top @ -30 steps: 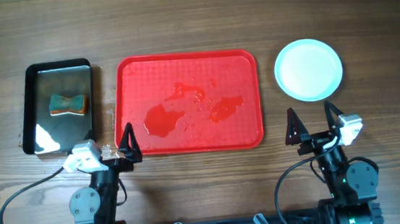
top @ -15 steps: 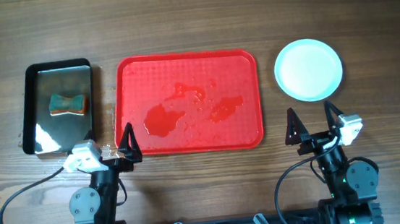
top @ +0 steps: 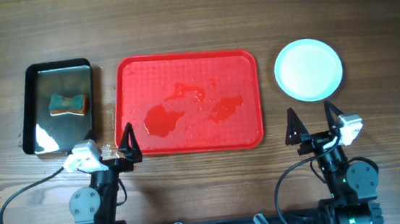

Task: Clean dirty plates on tray and stack at the side

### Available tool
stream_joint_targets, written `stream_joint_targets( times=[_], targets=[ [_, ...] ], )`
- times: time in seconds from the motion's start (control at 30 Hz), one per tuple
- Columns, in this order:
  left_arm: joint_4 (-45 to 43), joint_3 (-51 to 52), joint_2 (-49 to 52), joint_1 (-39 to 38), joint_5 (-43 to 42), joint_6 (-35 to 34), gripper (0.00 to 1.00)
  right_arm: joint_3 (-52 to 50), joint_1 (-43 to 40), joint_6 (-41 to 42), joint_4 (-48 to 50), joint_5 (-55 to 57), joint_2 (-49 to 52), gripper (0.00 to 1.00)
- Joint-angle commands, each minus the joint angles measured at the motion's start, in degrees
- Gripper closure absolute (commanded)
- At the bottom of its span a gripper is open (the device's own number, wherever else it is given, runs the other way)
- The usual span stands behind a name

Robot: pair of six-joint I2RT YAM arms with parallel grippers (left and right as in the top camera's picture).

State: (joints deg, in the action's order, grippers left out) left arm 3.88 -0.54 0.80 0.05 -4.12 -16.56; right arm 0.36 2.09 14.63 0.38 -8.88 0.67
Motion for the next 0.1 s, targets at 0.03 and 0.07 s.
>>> stream_joint_targets(
  times=[0.03,0.07],
  targets=[
    [0.4,0.2,-0.5,0.1,0.8,1.3,0.00,0.0,-0.3,-1.1,0.2,0.5,-0.4,0.00],
    [0.4,0.2,-0.5,0.1,0.8,1.3,0.00,0.0,-0.3,-1.1,0.2,0.5,-0.4,0.00]
  ],
)
